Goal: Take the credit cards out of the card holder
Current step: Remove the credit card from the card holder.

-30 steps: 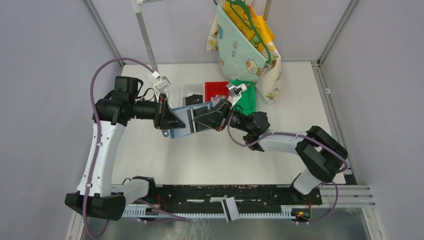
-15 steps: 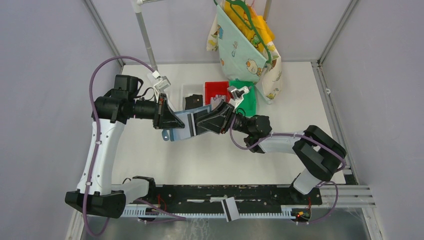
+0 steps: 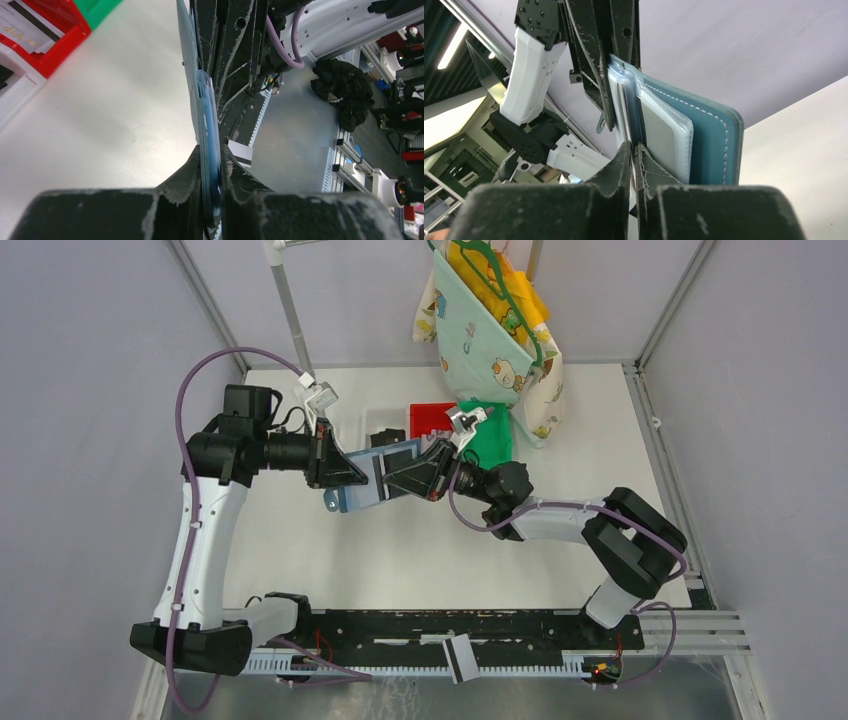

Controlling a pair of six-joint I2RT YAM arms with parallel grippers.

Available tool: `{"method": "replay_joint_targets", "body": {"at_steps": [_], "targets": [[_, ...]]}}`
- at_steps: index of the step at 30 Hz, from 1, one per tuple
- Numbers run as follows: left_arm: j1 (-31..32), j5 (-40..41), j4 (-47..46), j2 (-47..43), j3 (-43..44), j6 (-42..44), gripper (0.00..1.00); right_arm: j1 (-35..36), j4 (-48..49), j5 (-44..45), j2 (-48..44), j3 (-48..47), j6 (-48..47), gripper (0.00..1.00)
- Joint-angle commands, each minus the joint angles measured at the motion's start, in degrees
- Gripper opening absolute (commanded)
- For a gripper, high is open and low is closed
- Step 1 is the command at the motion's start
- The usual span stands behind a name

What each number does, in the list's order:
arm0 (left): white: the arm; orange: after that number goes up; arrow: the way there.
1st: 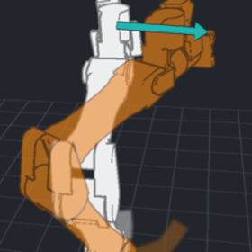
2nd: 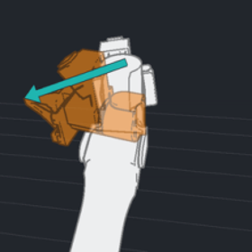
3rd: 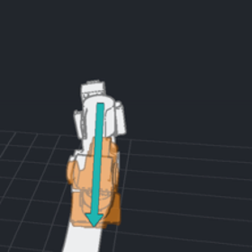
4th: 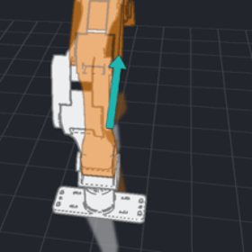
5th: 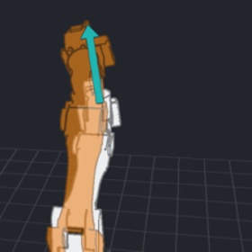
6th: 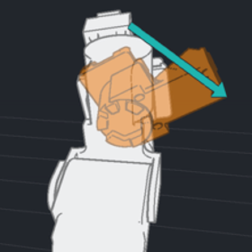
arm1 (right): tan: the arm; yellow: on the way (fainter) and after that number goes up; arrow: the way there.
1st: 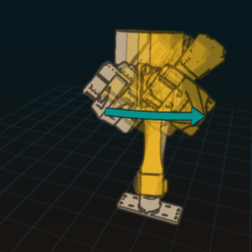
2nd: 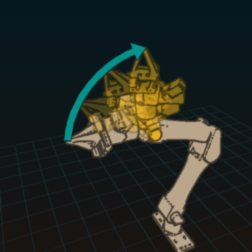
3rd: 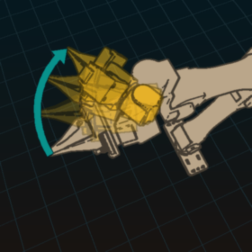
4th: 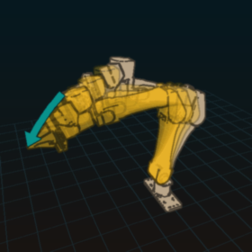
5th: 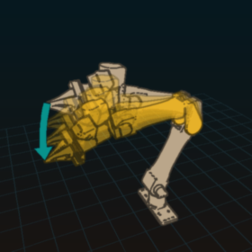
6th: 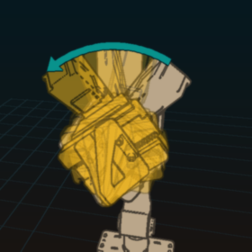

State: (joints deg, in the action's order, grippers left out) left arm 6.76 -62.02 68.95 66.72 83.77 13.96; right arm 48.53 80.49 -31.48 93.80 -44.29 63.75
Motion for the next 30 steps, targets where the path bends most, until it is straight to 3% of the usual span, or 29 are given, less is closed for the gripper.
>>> {"method": "replay_joint_targets", "body": {"at_steps": [1,6,14,17,22,30], "targets": [[0.54,-2.12,-9.58,1.25,0.35,-7.08,0.16,1.48,6.00,-0.57,3.76,-5.62,4.56,0.03],[0.60,-4.36,-5.68,3.78,1.67,-4.43,0.27,1.13,15.92,2.77,7.18,-5.84,11.65,0.00],[0.53,-6.60,1.12,3.30,2.30,2.88,0.38,-1.03,16.85,6.85,4.59,0.12,10.98,0.00],[0.52,-7.98,4.07,3.48,2.82,5.62,0.32,-1.40,17.76,7.92,4.16,1.58,11.38,0.00],[0.54,-9.28,11.81,5.60,5.73,12.83,0.13,-1.40,18.41,8.42,3.61,3.09,11.56,0.00],[0.53,-9.79,14.89,6.89,7.48,15.16,0.08,-1.78,18.41,7.57,2.30,4.74,10.80,0.00]]}}
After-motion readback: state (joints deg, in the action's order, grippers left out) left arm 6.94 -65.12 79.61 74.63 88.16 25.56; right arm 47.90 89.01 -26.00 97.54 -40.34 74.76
